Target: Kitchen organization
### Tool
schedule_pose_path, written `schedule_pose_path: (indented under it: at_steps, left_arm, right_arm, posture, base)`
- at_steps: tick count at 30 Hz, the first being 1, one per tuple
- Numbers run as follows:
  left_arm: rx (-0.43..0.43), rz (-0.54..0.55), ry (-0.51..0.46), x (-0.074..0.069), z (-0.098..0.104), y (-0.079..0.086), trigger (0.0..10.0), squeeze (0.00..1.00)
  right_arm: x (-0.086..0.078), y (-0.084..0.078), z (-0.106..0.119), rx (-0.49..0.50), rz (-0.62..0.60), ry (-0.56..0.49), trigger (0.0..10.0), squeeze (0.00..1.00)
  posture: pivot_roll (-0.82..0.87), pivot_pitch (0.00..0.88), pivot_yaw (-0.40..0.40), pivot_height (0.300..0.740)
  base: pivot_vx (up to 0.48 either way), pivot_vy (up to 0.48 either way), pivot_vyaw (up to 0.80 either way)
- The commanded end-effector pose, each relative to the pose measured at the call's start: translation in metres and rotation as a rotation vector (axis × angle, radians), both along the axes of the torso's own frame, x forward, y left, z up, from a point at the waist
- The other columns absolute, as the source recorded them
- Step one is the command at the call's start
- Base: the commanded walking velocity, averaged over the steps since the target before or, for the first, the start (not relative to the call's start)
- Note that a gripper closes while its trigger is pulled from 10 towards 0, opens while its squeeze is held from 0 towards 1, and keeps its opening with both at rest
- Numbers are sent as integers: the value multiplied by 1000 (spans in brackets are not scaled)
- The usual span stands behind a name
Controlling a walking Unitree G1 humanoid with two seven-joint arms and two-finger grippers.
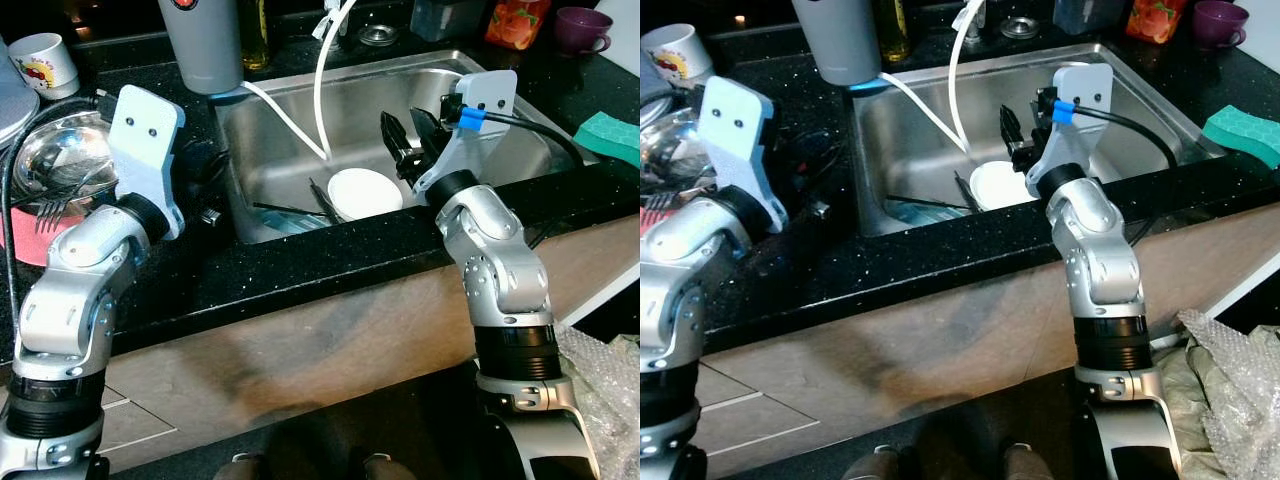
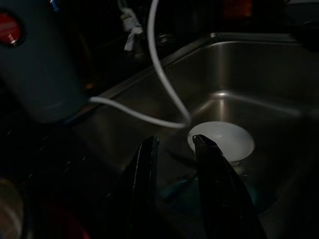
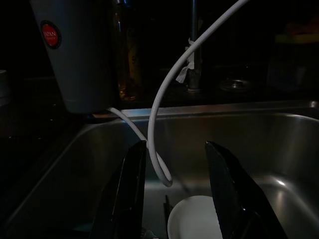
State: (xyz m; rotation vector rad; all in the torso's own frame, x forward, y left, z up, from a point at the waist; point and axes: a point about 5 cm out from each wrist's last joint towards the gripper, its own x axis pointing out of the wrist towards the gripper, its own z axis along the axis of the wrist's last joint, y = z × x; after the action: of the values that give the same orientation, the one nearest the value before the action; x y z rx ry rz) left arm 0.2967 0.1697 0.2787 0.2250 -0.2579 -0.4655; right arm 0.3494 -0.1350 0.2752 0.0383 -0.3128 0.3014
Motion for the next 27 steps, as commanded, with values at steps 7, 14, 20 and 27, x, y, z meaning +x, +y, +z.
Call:
schedule_pose_path:
  at_steps: [7,14,20,27]
  left_arm:
    - [-26,-20,-16,-1,1,-7,10000,0]
    - [-101,46,-49,2,10,-3,10000,0]
    - [-62,148,-92,6,33,10,10000,0]
    - [-28,182,-58,7,54,23,10000,1000]
  right_arm:
    - [1,-1,1,20,-10,0,10000,0]
    - [0,0,-2,24,-20,9,10000,0]
    - [2,1,-2,24,-15,10,10000,0]
    - [2,1,-1,25,-14,7,10000,0]
  posture:
    - [52,150,7,740]
    - [53,153,6,740]
    - [55,154,2,740]
    - [55,153,-1,740]
  base:
    - [0,0,0]
    - [0,0,0]
    - [0,0,0]
    - [0,0,0]
